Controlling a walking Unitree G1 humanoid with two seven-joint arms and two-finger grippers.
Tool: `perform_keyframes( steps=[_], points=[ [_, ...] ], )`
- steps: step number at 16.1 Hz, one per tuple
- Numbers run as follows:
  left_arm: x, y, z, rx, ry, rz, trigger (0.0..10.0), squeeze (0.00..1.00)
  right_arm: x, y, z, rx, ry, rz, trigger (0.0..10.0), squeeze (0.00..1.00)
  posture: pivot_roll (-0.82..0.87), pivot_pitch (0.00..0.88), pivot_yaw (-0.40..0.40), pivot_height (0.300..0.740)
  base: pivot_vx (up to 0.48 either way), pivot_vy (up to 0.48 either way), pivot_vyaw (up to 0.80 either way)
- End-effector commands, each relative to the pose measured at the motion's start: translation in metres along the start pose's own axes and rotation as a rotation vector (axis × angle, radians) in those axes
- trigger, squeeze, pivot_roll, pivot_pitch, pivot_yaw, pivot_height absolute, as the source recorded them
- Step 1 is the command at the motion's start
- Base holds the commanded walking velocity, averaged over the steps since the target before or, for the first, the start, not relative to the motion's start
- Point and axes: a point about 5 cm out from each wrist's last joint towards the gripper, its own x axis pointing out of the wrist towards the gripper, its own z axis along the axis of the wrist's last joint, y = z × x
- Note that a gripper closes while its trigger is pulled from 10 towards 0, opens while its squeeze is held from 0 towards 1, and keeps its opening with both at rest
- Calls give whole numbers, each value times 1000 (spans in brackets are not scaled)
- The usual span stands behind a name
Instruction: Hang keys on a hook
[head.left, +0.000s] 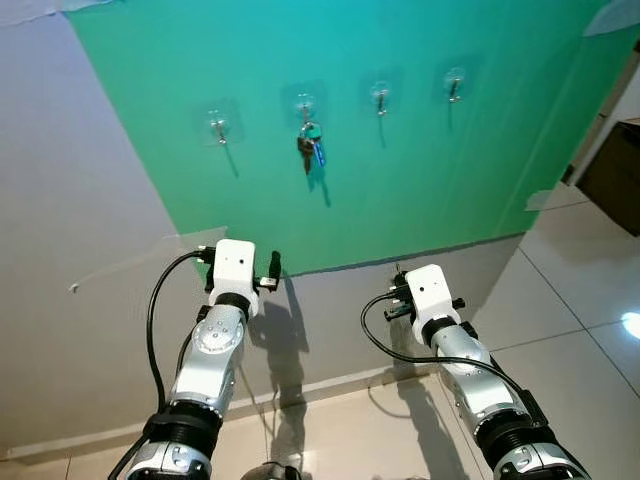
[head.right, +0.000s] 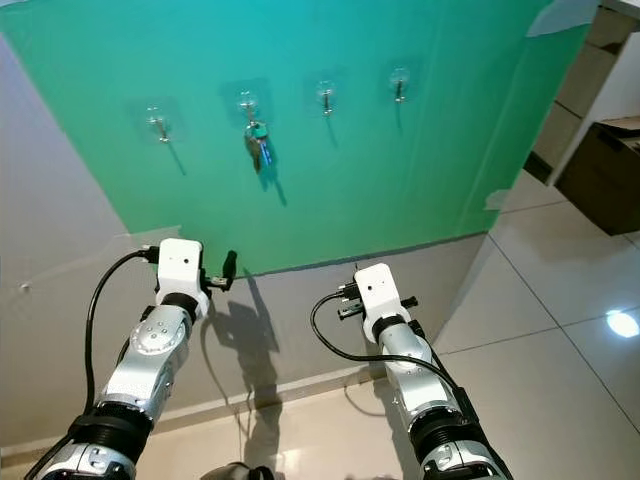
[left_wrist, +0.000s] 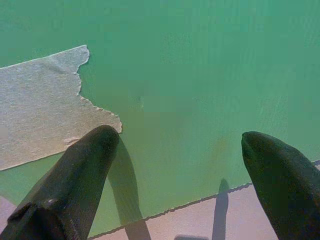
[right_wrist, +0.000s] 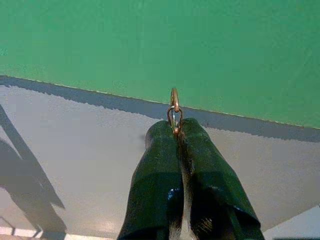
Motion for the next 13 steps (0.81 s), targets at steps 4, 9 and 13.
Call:
perform_keyframes(
  steps=[4,9,13],
  points=[
    [1,4,4,23,-17,30,10000,0,2,0,6,2,-24,-5,10000,0,-100,0,77,740,0,-120,0],
    [1,5,3,31,-12,38,10000,0,0,1,3,5,-16,1,10000,0,-101,0,76,740,0,-192,0],
    [3,6,4,31,-9,43,10000,0,0,0,3,3,-14,1,10000,0,-110,0,78,740,0,0,0]
  ],
)
